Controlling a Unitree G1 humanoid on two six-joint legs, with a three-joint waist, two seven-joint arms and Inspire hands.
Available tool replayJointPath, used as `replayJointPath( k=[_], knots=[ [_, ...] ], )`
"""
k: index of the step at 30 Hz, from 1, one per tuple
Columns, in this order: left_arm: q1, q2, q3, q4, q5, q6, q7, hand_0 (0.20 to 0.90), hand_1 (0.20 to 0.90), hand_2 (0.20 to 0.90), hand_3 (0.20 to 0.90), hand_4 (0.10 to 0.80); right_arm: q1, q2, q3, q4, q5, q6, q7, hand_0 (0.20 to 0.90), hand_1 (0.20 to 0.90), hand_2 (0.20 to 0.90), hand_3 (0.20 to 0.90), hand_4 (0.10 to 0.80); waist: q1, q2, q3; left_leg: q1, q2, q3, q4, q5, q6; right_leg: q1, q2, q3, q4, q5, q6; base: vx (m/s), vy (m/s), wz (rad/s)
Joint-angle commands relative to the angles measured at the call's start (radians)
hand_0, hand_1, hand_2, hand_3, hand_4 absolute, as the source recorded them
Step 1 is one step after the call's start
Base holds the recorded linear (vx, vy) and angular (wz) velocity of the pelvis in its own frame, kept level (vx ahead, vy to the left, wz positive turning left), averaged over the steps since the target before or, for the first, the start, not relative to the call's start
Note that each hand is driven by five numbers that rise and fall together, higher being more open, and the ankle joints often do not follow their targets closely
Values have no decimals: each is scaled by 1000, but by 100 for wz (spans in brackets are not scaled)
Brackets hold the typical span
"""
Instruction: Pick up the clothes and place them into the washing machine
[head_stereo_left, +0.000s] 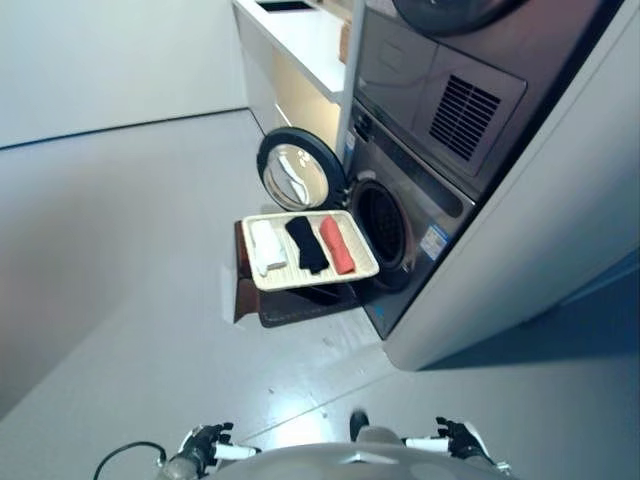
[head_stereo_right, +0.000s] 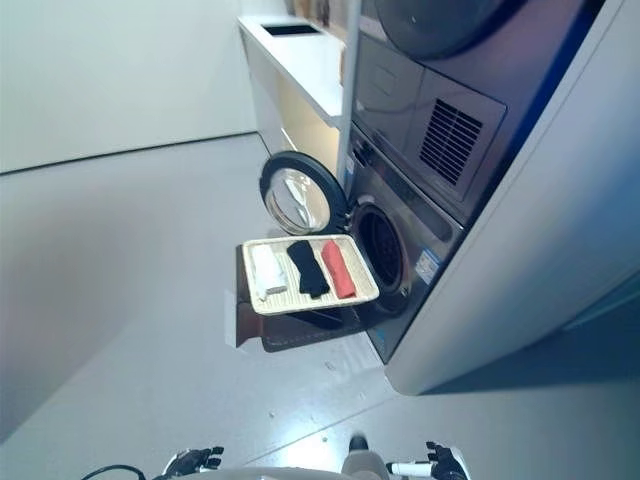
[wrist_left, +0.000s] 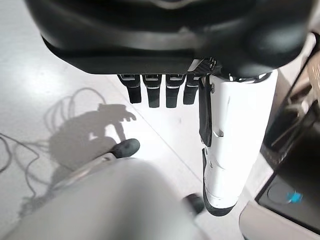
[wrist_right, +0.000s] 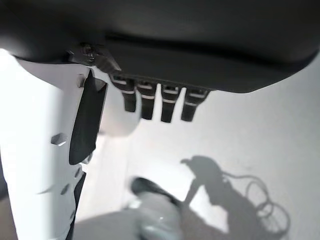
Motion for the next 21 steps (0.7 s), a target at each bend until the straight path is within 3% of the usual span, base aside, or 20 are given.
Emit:
replayJointPath(
  k=[1,2,3,4,5,7,9,11,12,15,16,17,19,20,21],
  knots=[
    [-28,0,25,-45,-28,-48,21,900,900,900,900,800,4,9,16,-3,-14,-19,-16,900,900,900,900,800,-4,1,-43,245,-23,-18,3,-166,-64,-92,31,13,18,173,-30,264,-98,13],
    [-28,-1,24,-45,-28,-48,21,900,900,900,900,800,4,8,16,-3,-14,-19,-16,900,900,900,900,800,-3,4,-43,247,-20,-17,2,-167,-64,-91,34,13,19,172,-30,382,-186,42],
    [-23,-14,17,-40,-25,-50,22,900,900,900,900,800,14,5,16,10,-10,-25,-10,900,900,900,900,800,-25,14,-73,252,15,-40,37,-155,-73,-82,88,84,19,163,-54,374,-212,59],
    [-22,-19,17,-42,-35,-52,25,900,900,900,900,800,17,4,16,17,-9,-28,-7,900,900,900,900,800,-25,18,-79,242,25,-49,71,-133,-80,-70,107,111,25,158,-60,455,-282,99],
    [-23,-25,17,-44,-43,-55,31,900,900,900,900,800,14,2,15,23,-11,-31,-8,900,900,900,900,800,-18,25,-78,222,31,-59,124,-98,-86,-63,126,115,40,151,-67,294,-226,94],
    [-23,-43,7,-57,-64,-54,33,900,900,900,900,800,12,-6,19,20,-6,-34,-9,900,900,900,900,800,-16,30,-83,135,37,-64,312,27,-115,-19,158,119,38,130,-106,278,-235,56],
    [-37,-56,-11,-88,-74,-59,23,900,900,900,900,800,3,-20,22,12,13,-40,-11,900,900,900,900,800,1,4,-67,-14,2,-64,598,117,-120,62,155,120,8,95,-149,263,-269,5],
    [-54,-63,-26,-102,-72,-66,28,900,900,900,900,800,-18,-29,36,17,18,-38,-19,900,900,900,900,800,32,-26,-37,-106,-31,-53,779,124,-107,134,148,127,-8,67,-172,236,-247,-20],
    [-55,-66,-27,-108,-79,-68,33,900,900,900,900,800,-28,-30,44,18,20,-37,-22,900,900,900,900,800,40,-34,-33,-129,-20,-22,803,129,-100,155,147,129,-10,54,-180,249,-197,-26],
    [-53,-67,-27,-120,-90,-78,51,900,900,900,900,800,-71,-27,74,16,37,-42,-34,900,900,900,900,800,93,-57,-14,-308,42,88,690,118,-91,229,139,147,2,-7,-184,369,-87,18],
    [-52,-67,-23,-110,-90,-78,59,900,900,900,900,800,-76,-22,79,18,42,-43,-37,900,900,900,900,800,100,-56,-12,-327,83,104,611,124,-96,243,140,150,3,-24,-175,206,37,23],
    [-52,-68,-23,-110,-90,-78,59,900,900,900,900,800,-76,-23,79,18,42,-43,-37,900,900,900,900,800,104,-55,-7,-318,85,108,610,120,-97,250,141,153,2,-26,-175,209,87,16],
    [-49,-66,-12,-89,-87,-75,72,900,900,900,900,800,-76,-18,87,21,39,-44,-42,900,900,900,900,800,119,-47,-5,-318,134,108,397,143,-112,282,141,160,-1,-60,-152,361,184,-17],
    [-45,-64,3,-76,-92,-72,77,900,900,900,900,800,-75,-22,93,28,32,-46,-49,900,900,900,900,800,142,-20,-11,-316,172,73,153,220,-145,330,146,171,-18,-93,-126,396,208,-44],
    [-45,-64,3,-76,-92,-72,77,900,900,900,900,800,-74,-22,93,28,32,-46,-49,900,900,900,900,800,142,-22,-8,-307,170,75,143,224,-145,336,145,170,-19,-94,-127,530,278,-49]
  ],
)
